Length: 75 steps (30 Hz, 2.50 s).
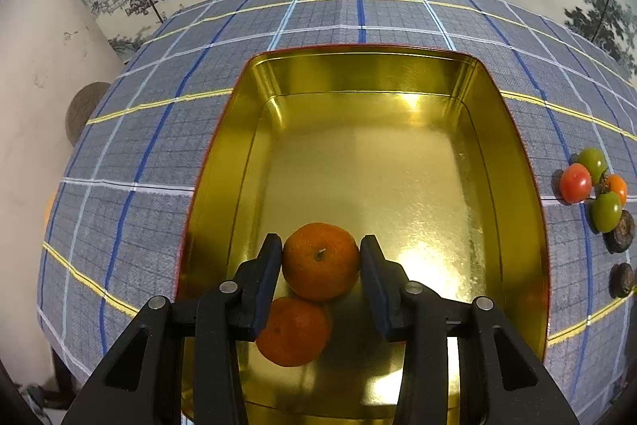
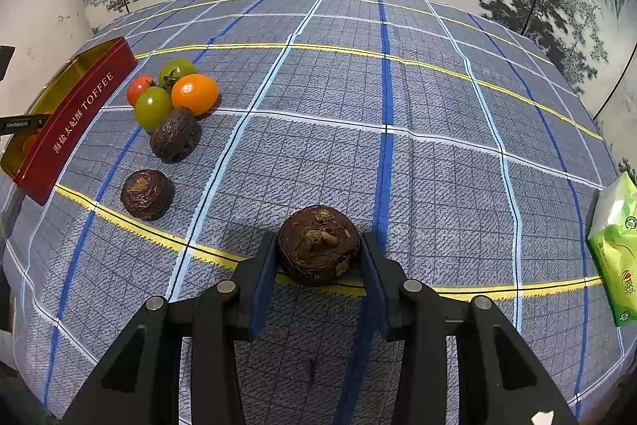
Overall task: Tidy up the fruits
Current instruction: 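Lower the tangerine into the tin box and open the left gripper, then carry the dark brown fruit into the tin box and open the right gripper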
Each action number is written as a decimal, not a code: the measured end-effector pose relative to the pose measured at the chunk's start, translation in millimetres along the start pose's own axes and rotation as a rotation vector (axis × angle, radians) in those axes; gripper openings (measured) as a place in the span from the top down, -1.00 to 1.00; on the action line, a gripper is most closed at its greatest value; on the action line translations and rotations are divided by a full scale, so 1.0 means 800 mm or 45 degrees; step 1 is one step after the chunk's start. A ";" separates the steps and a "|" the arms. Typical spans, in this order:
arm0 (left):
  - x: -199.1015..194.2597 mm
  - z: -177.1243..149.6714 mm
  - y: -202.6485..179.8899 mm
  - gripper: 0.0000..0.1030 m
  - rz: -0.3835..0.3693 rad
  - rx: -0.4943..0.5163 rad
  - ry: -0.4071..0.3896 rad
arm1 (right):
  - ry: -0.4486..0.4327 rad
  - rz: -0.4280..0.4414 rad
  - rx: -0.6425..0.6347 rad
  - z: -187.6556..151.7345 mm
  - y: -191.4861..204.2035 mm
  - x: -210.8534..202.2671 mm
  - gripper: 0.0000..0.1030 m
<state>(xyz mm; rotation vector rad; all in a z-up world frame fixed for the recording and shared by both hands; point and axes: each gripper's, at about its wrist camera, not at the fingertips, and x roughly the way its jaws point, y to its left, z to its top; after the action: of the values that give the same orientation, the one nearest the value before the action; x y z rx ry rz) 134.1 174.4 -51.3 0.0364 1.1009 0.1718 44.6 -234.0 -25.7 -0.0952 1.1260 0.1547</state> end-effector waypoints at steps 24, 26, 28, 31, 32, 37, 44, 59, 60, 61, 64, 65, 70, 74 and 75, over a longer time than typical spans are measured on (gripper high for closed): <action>-0.073 -0.039 0.011 -0.32 -0.085 -0.120 -0.203 | 0.020 -0.016 0.019 0.001 0.004 -0.005 0.29; -0.077 -0.047 0.012 -0.33 -0.101 -0.131 -0.210 | 0.005 -0.021 0.006 0.005 0.009 -0.010 0.29; -0.084 -0.055 0.012 -0.34 -0.106 -0.138 -0.225 | -0.014 -0.008 -0.005 0.013 0.017 -0.017 0.29; -0.095 -0.069 0.011 -0.44 -0.102 -0.137 -0.247 | -0.051 0.022 -0.042 0.029 0.036 -0.030 0.29; -0.099 -0.074 0.011 -0.46 -0.102 -0.132 -0.254 | -0.062 0.036 -0.054 0.033 0.043 -0.033 0.29; -0.117 -0.091 0.019 -0.48 -0.114 -0.138 -0.286 | -0.117 0.140 -0.149 0.055 0.100 -0.048 0.29; -0.137 -0.110 0.063 -0.65 -0.065 -0.234 -0.305 | -0.142 0.314 -0.303 0.082 0.195 -0.054 0.29; -0.131 -0.149 0.145 -0.69 0.058 -0.427 -0.252 | -0.081 0.481 -0.567 0.111 0.350 -0.034 0.29; -0.130 -0.150 0.147 -0.69 0.061 -0.433 -0.249 | -0.069 0.478 -0.582 0.110 0.355 -0.032 0.29; -0.129 -0.151 0.149 -0.69 0.064 -0.439 -0.247 | -0.063 0.468 -0.595 0.108 0.361 -0.030 0.29; -0.126 -0.153 0.155 -0.69 0.077 -0.452 -0.244 | -0.034 0.456 -0.608 0.105 0.366 -0.019 0.29; -0.125 -0.153 0.156 -0.69 0.081 -0.454 -0.240 | -0.029 0.452 -0.608 0.105 0.367 -0.017 0.29; -0.121 -0.156 0.159 -0.69 0.088 -0.458 -0.228 | 0.000 0.434 -0.612 0.101 0.371 -0.004 0.29; -0.117 -0.158 0.158 -0.69 0.085 -0.457 -0.215 | 0.015 0.428 -0.623 0.098 0.375 0.003 0.28; -0.116 -0.158 0.157 -0.69 0.082 -0.456 -0.213 | 0.018 0.426 -0.627 0.097 0.376 0.004 0.28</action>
<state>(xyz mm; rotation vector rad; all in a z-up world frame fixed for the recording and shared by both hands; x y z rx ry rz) -34.3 276.8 -12.3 -0.2306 0.8899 0.4138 63.6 74.8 5.3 -0.3454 1.0921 0.7305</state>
